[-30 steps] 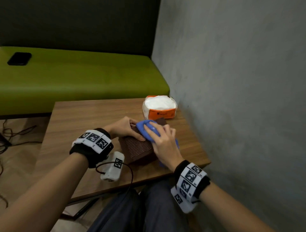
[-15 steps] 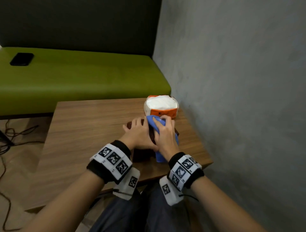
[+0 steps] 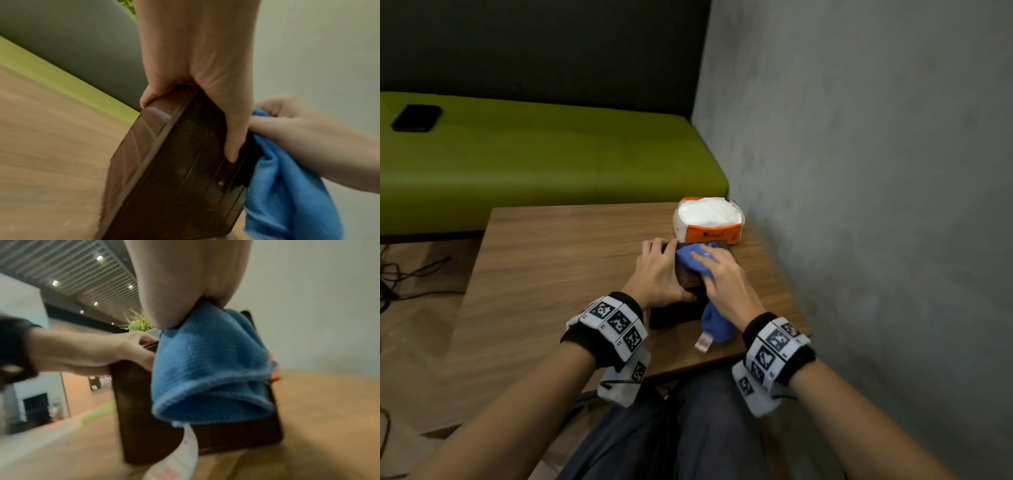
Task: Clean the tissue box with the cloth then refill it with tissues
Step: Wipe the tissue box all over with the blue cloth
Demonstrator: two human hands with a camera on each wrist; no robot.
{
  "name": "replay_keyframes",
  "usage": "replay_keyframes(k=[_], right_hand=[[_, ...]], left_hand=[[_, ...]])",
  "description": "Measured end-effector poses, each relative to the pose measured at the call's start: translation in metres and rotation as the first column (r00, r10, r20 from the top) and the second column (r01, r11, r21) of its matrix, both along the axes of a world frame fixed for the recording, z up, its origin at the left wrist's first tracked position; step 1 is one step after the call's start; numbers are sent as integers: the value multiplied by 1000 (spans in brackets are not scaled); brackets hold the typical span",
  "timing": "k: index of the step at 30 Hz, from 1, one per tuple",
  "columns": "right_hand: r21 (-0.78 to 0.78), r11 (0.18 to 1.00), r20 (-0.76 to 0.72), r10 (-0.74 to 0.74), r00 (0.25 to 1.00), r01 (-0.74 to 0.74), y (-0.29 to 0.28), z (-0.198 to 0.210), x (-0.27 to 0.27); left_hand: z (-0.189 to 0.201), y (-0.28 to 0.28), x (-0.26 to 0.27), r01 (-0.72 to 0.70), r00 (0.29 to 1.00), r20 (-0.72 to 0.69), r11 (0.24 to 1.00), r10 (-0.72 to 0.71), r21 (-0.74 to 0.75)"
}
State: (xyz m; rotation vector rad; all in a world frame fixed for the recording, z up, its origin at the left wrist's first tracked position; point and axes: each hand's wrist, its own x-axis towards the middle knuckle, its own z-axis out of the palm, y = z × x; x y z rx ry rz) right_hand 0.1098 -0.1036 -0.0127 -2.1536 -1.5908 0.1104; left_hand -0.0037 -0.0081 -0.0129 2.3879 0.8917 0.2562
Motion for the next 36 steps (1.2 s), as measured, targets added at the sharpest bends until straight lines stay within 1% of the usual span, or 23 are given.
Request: replay_keyframes(k=[2, 3, 4, 6, 7, 8, 9, 11, 12, 13, 14, 17, 18, 19, 21, 23, 24, 27, 28, 29, 32, 34, 36], right_hand=[[26, 986, 14, -162, 987, 162, 10, 0, 14], [38, 981, 16, -191, 981, 191, 16, 1, 9], [38, 985, 30, -167, 985, 166, 19, 1, -4], [17, 999, 82, -38, 996, 36, 15, -4, -24], [11, 1000, 85, 12, 996, -13, 7, -5, -22], [-1, 1000, 88, 11, 996, -11, 2, -4, -10], [-17, 999, 90, -42, 995, 44, 1, -5, 7], [16, 970, 33, -243, 969, 243, 5, -9, 42], [45, 944, -24, -325, 945, 326, 8, -12, 47], [70, 932, -57, -352, 934, 356, 11, -13, 42], [86, 941, -60, -323, 944, 327, 12, -14, 33], [128, 991, -32, -31, 999, 35, -9, -8, 21], [165, 986, -53, 13, 999, -4, -15, -6, 28], [223, 974, -109, -15, 994, 39, -19, -3, 36], [326, 925, -259, -113, 959, 196, -18, -2, 46], [359, 907, -342, -92, 935, 220, -14, -1, 41], [376, 905, -359, -58, 932, 201, -13, -1, 37], [414, 900, -345, 14, 939, 138, -9, 2, 28], [426, 897, -328, 30, 944, 119, -7, 3, 23], [434, 895, -308, 43, 951, 100, -4, 3, 17], [451, 889, -304, 71, 950, 78, 4, 0, -3], [467, 881, -304, 81, 949, 74, 2, -2, -8], [452, 891, -263, 83, 961, 47, -4, -6, 0]], left_hand=[[0, 0, 4, 4, 1000, -7, 1000, -4, 4], [0, 0, 4, 3, 1000, -4, 1000, -3, -9], [2, 0, 3, -1, 1000, 2, 999, 1, -32], [2, 2, -1, -15, 1000, 22, 998, 16, -58], [1, 3, -3, -12, 1000, 22, 998, 13, -60], [1, 4, -5, -2, 1000, 13, 998, 3, -57], [1, 5, -7, 6, 1000, 0, 999, -6, -47], [0, 5, -5, 9, 1000, -9, 1000, -9, -10], [-2, 4, -4, 8, 1000, -7, 1000, -8, 4], [-3, 4, -4, 5, 1000, 4, 1000, -6, 15], [-4, 6, -6, 6, 1000, 14, 1000, -6, 15], [-6, 18, -16, 60, 998, 39, 998, -58, -34], [-6, 21, -20, 79, 995, 68, 995, -75, -53], [-8, 22, -22, 89, 990, 116, 994, -80, -70], [-14, 18, -25, 88, 969, 239, 989, -57, -120], [-23, 15, -27, 95, 951, 304, 984, -47, -147], [-25, 15, -29, 106, 960, 273, 987, -70, -120], [-15, 20, -26, 142, 989, 27, 989, -143, 50], [-6, 19, -20, 138, 990, 1, 989, -138, 58], [4, 17, -12, 126, 992, 14, 991, -127, 42], [25, 7, 7, 130, 982, 133, 991, -130, 12], [23, 6, 5, 158, 952, 263, 987, -156, 10], [17, 9, -4, 134, 913, 385, 991, -135, 30]])
